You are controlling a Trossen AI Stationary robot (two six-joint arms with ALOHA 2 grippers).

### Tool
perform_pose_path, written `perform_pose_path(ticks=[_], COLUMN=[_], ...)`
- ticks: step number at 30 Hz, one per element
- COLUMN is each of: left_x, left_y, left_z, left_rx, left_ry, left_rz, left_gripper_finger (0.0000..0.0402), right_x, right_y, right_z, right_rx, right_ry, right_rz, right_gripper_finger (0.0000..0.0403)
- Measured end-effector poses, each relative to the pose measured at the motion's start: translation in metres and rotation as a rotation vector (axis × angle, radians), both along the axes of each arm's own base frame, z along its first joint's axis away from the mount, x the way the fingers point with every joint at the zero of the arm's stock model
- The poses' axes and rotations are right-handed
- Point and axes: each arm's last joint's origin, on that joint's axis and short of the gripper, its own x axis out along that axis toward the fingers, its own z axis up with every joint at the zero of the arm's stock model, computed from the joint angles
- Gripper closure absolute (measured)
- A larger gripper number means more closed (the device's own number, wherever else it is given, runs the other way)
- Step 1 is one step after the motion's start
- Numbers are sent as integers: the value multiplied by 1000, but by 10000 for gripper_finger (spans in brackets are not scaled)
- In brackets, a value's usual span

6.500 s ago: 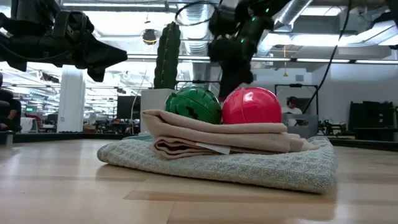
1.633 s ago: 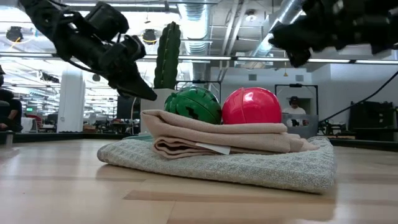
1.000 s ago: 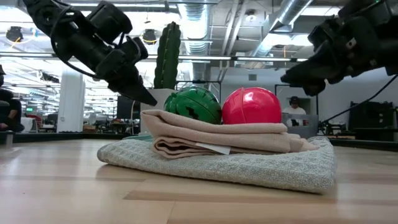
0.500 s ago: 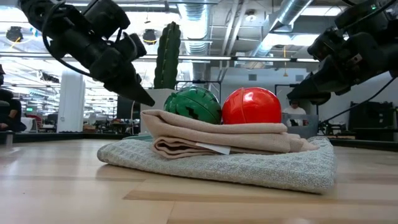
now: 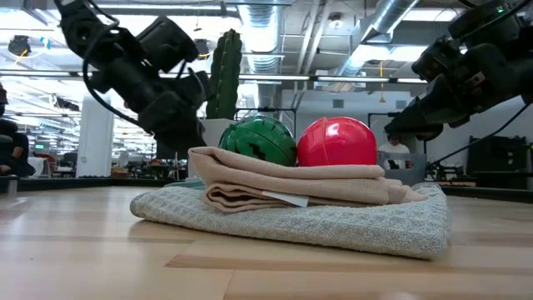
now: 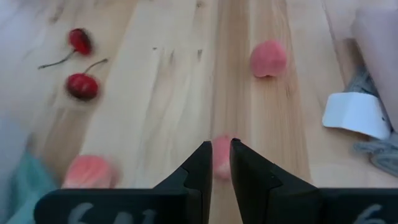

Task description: Pick and placing Produce into tupperware

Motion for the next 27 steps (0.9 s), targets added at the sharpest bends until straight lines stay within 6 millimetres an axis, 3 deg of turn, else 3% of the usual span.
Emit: perform_pose_path(ticks=[14, 27], left_x=[18, 16], left_y=[-11, -12], left_z=[-1, -6], left_rx=[-16, -22], left_ry=[18, 57], left_rz=[-48, 9], left_gripper_finger=[353, 231], right_x=[0, 0], right_y=[0, 0], right_z=[0, 0], right_rx=[0, 0], right_ry=[0, 0], right_rz=[0, 0], right_gripper_finger=[257, 259])
